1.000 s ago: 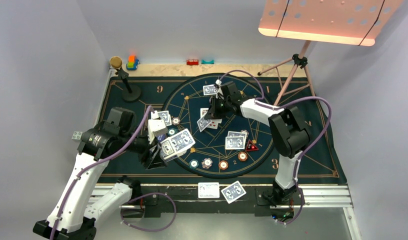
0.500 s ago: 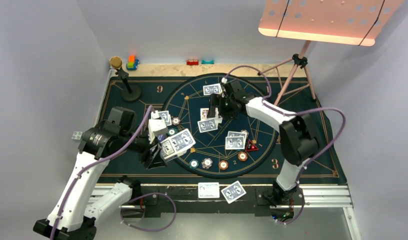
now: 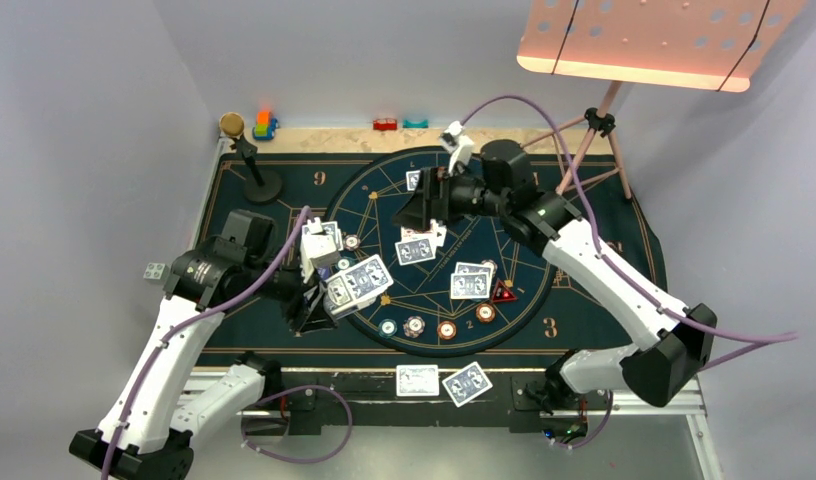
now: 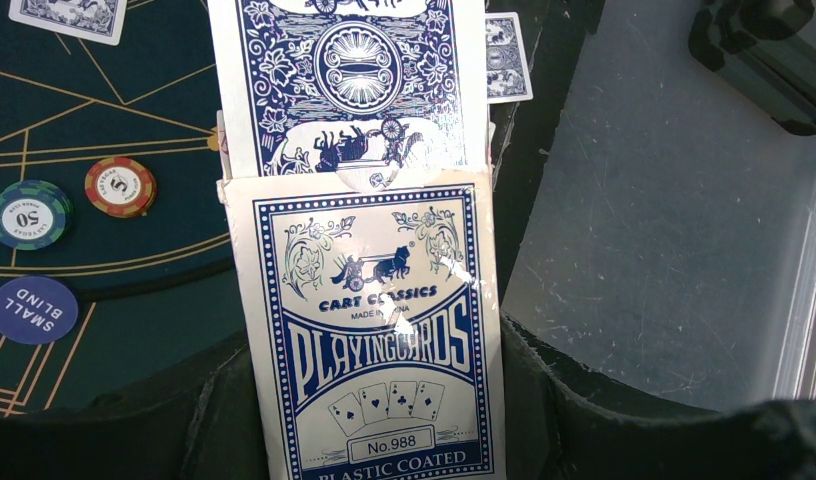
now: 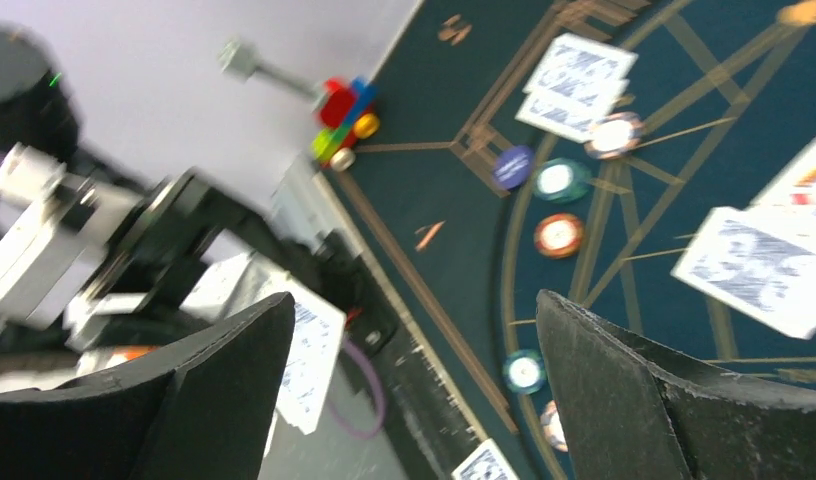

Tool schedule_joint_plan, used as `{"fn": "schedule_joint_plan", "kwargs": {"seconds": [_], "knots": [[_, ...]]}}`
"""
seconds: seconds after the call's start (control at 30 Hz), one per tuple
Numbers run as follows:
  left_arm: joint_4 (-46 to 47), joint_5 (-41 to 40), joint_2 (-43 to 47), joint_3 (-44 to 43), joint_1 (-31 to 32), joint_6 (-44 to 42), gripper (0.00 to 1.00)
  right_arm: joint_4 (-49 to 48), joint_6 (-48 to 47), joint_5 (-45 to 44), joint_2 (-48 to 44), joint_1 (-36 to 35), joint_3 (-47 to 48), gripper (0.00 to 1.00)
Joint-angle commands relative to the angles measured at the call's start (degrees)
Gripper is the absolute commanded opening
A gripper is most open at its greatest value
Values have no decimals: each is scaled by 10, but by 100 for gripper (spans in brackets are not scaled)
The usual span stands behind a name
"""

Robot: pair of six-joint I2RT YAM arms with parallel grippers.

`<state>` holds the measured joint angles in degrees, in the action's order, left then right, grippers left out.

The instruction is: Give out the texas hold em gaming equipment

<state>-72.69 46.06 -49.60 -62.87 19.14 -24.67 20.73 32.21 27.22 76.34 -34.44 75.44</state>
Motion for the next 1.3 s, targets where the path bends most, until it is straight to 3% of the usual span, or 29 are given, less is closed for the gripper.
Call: {"fn": "schedule_joint_plan", "kwargs": {"seconds": [0.0, 0.33, 0.7, 0.93, 1.27], "knots": [[26, 23, 1, -2, -3, -7, 0, -30, 31, 75, 2, -65, 10, 95], [26, 20, 3, -6, -3, -6, 0, 1, 19, 45, 38, -150, 26, 97], [22, 20, 6, -14, -3, -2, 0, 32, 7, 11, 66, -172, 22, 98], [19, 21, 7, -19, -2, -2, 0, 51, 1, -7, 61, -171, 26, 81], [15, 20, 8, -22, -3, 0, 0, 96, -20, -65, 52, -171, 53, 68]]}}
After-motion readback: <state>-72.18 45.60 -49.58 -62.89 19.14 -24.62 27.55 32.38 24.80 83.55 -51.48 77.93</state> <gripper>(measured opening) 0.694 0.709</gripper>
